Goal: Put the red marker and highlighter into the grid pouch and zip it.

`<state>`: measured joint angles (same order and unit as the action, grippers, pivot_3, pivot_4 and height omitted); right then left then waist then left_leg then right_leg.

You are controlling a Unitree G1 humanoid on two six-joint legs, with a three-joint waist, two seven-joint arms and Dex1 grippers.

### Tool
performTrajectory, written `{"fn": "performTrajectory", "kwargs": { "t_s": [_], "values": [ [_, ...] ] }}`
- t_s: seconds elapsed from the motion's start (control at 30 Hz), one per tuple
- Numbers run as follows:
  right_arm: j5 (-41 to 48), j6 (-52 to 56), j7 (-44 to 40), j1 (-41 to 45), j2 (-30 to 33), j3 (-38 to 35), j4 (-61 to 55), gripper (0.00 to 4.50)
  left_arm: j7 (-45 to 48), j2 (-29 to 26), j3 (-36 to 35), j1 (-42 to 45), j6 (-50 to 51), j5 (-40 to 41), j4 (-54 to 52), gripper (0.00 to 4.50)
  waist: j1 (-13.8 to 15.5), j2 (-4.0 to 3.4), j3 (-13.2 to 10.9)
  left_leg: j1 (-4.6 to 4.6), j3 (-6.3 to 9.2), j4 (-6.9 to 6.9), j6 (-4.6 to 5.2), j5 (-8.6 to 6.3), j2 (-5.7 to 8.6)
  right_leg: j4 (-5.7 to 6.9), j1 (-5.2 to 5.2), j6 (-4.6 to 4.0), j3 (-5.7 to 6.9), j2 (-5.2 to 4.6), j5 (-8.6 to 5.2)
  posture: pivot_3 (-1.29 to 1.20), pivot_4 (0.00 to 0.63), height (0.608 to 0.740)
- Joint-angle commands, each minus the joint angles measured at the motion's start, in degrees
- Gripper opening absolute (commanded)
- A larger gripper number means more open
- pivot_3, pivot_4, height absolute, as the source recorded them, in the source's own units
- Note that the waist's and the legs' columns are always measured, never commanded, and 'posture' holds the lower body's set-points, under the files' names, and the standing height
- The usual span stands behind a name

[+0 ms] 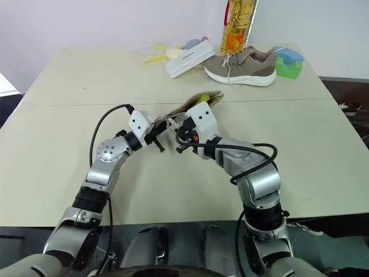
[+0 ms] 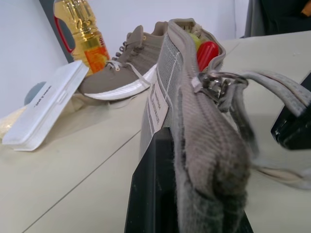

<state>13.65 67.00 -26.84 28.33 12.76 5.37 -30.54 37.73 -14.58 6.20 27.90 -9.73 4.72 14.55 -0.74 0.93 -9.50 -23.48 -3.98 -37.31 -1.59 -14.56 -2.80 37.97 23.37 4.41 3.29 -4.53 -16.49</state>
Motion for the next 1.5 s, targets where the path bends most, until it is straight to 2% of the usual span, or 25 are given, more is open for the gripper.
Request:
{"fn": "performTrajectory", "kwargs": {
  "t_s": [0.03, 0.13, 0.33, 0.47, 0.6, 0.77, 0.8, 0.9, 1.07, 1.13, 1.4, 1.5],
  "values": [
    [-0.1, -2.4, -0.5, 2.7, 5.4, -2.1, -1.4, 0.08, 0.6, -1.5, -0.3, 0.0, -2.8, -0.4, -1.3, 0.00, 0.0, 0.00, 0.0, 0.00, 0.00, 0.00, 0.00, 0.00, 0.00, 0.00, 0.00, 0.00, 0.00, 0.00, 0.00, 0.00, 0.150, 0.740],
    [0.2, -3.5, -0.6, 4.0, 9.6, -3.8, -0.8, 0.08, 1.4, -2.6, -0.1, -0.5, -3.7, -0.7, -1.3, 0.00, 0.0, 0.01, 0.0, 0.00, -0.01, 0.01, 0.00, 0.00, 0.00, -0.01, 0.00, 0.00, 0.00, -0.01, 0.00, 0.00, 0.150, 0.740],
    [-1.2, -7.3, -3.0, 5.9, 25.5, -11.9, 5.3, 0.08, 5.0, -7.2, -0.9, -3.9, -5.2, 0.3, -1.8, 0.00, 0.1, 0.02, 0.0, 0.00, -0.04, 0.07, 0.00, 0.00, 0.00, -0.08, 0.00, 0.00, 0.00, -0.03, 0.00, 0.00, 0.150, 0.740],
    [-0.6, -9.3, -4.3, 4.0, 29.4, -13.7, 7.0, 0.08, 5.6, -9.0, -0.9, -4.9, -6.5, -0.2, -1.1, 0.00, -0.2, 0.01, 0.0, 0.06, -0.10, 0.13, 0.00, 0.00, -0.05, -0.10, 0.01, 0.00, -0.04, 0.03, 0.00, 0.00, 0.150, 0.740],
    [0.0, -9.9, -5.0, 2.1, 30.3, -13.7, 7.1, 0.08, 5.7, -9.4, -1.0, -5.4, -6.7, -0.2, -1.0, 0.00, -0.1, 0.01, 0.0, 0.09, -0.12, 0.16, 0.00, 0.00, -0.10, -0.09, 0.02, 0.00, -0.06, 0.07, 0.00, 0.00, 0.150, 0.740],
    [2.0, -10.3, -6.3, 0.5, 28.2, -10.5, 3.1, 0.08, 5.9, -8.7, -1.0, -5.9, -5.6, 1.2, -2.1, 0.00, 0.0, 0.01, 0.0, 0.07, -0.15, 0.14, 0.01, 0.00, -0.09, -0.09, 0.02, 0.00, -0.07, 0.02, 0.00, 0.00, 0.150, 0.740],
    [4.1, -8.6, -6.3, 0.1, 25.9, -10.3, 2.1, 0.08, 5.8, -8.4, -1.2, -6.0, -5.2, 1.8, -2.7, 0.00, 0.0, 0.01, 0.0, 0.07, -0.14, 0.15, 0.00, 0.00, -0.09, -0.09, 0.02, 0.00, -0.07, 0.02, 0.00, 0.00, 0.150, 0.740],
    [6.9, -5.8, -4.9, -1.4, 20.4, -7.6, -0.6, 0.94, 5.2, -7.6, -1.4, -6.1, -4.1, 2.6, -3.6, 0.00, 0.0, 0.02, 0.0, 0.07, -0.11, 0.15, 0.00, 0.00, -0.12, -0.09, 0.02, 0.00, -0.06, 0.06, 0.00, 0.00, 0.150, 0.740],
    [6.9, -4.3, 0.8, -2.5, 11.8, -3.7, -1.2, 3.32, 5.1, -7.0, -1.5, -6.1, -3.4, 2.9, -4.7, 0.00, 0.1, 0.02, 0.0, 0.03, -0.11, 0.11, 0.00, 0.00, -0.09, -0.09, 0.02, 0.00, -0.06, 0.00, 0.00, 0.00, 0.150, 0.740],
    [7.5, -3.8, 2.5, -2.9, 8.6, -3.1, -0.1, 3.32, 5.0, -6.8, -1.6, -6.1, -3.0, 3.2, -5.2, 0.00, 0.1, 0.02, 0.0, 0.02, -0.11, 0.11, 0.00, 0.00, -0.09, -0.09, 0.02, 0.00, -0.06, 0.00, 0.00, 0.00, 0.150, 0.740],
    [8.2, -3.4, 6.5, -2.8, 2.4, -3.3, 3.7, 3.32, 4.9, -6.3, -1.2, -6.2, -2.4, 3.5, -6.2, 0.00, 0.0, 0.02, 0.0, 0.02, -0.10, 0.10, 0.00, 0.00, -0.08, -0.08, 0.03, 0.00, -0.06, 0.01, 0.00, 0.00, 0.150, 0.740],
    [8.1, -4.0, 7.8, -2.8, 0.7, -3.6, 4.9, 2.44, 4.8, -6.1, -1.2, -6.3, -2.3, 3.3, -6.4, 0.00, 0.0, 0.02, 0.0, 0.02, -0.11, 0.11, 0.00, 0.00, -0.08, -0.08, 0.04, 0.00, -0.06, 0.01, 0.00, 0.00, 0.150, 0.740]
  ]
}}
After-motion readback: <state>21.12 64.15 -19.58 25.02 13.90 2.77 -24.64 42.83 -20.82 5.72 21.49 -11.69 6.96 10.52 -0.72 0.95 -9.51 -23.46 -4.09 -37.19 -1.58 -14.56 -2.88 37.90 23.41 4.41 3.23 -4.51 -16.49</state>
